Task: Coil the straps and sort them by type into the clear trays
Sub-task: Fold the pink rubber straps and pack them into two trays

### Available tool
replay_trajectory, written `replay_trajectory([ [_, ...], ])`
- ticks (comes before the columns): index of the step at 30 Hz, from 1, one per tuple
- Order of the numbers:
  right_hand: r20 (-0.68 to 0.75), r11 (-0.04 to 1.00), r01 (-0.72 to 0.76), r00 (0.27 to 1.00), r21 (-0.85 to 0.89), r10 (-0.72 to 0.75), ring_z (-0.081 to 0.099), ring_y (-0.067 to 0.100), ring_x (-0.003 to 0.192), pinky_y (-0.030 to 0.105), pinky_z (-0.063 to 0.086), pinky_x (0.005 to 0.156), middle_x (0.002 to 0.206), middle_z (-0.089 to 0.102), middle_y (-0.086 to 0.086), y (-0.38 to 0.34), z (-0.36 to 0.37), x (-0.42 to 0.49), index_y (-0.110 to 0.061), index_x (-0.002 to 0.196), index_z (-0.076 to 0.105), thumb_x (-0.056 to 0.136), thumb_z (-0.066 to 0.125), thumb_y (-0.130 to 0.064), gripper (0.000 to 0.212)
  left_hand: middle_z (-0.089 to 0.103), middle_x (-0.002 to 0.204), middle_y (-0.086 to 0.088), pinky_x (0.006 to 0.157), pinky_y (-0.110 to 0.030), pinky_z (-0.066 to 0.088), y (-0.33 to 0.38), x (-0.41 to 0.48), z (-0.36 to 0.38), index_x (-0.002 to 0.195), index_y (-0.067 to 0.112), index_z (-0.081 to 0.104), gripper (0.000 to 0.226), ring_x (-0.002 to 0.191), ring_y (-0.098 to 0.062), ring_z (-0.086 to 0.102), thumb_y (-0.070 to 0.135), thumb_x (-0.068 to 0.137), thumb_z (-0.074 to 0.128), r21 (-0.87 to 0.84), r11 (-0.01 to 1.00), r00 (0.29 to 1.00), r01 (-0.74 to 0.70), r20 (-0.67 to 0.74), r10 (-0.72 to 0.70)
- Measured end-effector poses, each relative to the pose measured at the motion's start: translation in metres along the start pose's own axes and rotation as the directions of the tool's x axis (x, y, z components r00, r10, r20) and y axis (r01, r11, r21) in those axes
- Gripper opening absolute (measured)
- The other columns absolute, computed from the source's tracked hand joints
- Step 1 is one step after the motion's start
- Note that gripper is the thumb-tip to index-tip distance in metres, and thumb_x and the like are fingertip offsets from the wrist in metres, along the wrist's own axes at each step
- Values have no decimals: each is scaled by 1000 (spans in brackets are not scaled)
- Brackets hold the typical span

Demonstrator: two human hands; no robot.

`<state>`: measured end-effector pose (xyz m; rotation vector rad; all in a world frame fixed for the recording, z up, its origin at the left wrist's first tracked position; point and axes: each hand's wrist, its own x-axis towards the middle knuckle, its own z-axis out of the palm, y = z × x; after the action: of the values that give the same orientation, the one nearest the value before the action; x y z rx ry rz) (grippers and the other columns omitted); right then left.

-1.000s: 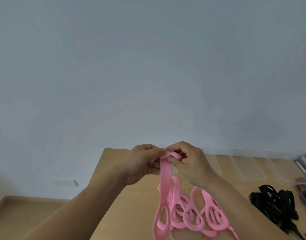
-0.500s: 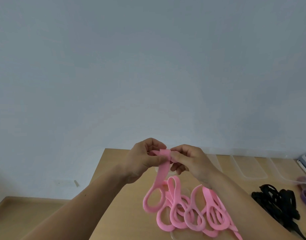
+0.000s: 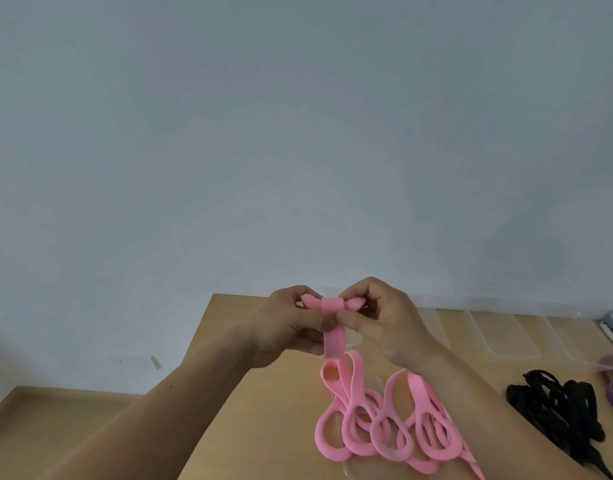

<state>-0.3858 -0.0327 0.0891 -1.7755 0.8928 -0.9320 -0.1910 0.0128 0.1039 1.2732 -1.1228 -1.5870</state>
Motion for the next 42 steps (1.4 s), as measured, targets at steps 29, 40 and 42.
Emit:
replay_trajectory([
  [29, 54, 973, -217, 975, 74, 214, 67, 14, 63, 24, 51, 57, 70, 72, 2, -2, 3, 3, -11, 91, 67, 91, 68, -23, 12, 69, 109, -16, 86, -41, 59, -12, 6, 0, 109, 6, 64, 48, 98, -34, 70, 14, 68, 86, 106, 978, 974, -182, -117, 194],
  [40, -59, 993, -74, 995, 88, 79, 69, 11, 78, 25, 56, 70, 87, 73, -6, -1, 3, 5, -21, 90, 69, 84, 76, -15, 10, 76, 96, -13, 91, -44, 55, -2, 1, -1, 110, 3, 62, 33, 87, -29, 73, 22, 87, 76, 204, 974, 994, -98, -35, 107],
  [42, -54, 997, -43, 997, 71, 47, 69, 13, 86, 28, 57, 77, 92, 73, -7, 1, 3, 4, -26, 92, 70, 85, 76, -16, 13, 75, 97, -17, 89, -43, 56, -2, 0, -1, 114, 1, 57, 36, 85, -30, 72, 18, 88, 75, 169, 983, 997, -70, -7, 72],
])
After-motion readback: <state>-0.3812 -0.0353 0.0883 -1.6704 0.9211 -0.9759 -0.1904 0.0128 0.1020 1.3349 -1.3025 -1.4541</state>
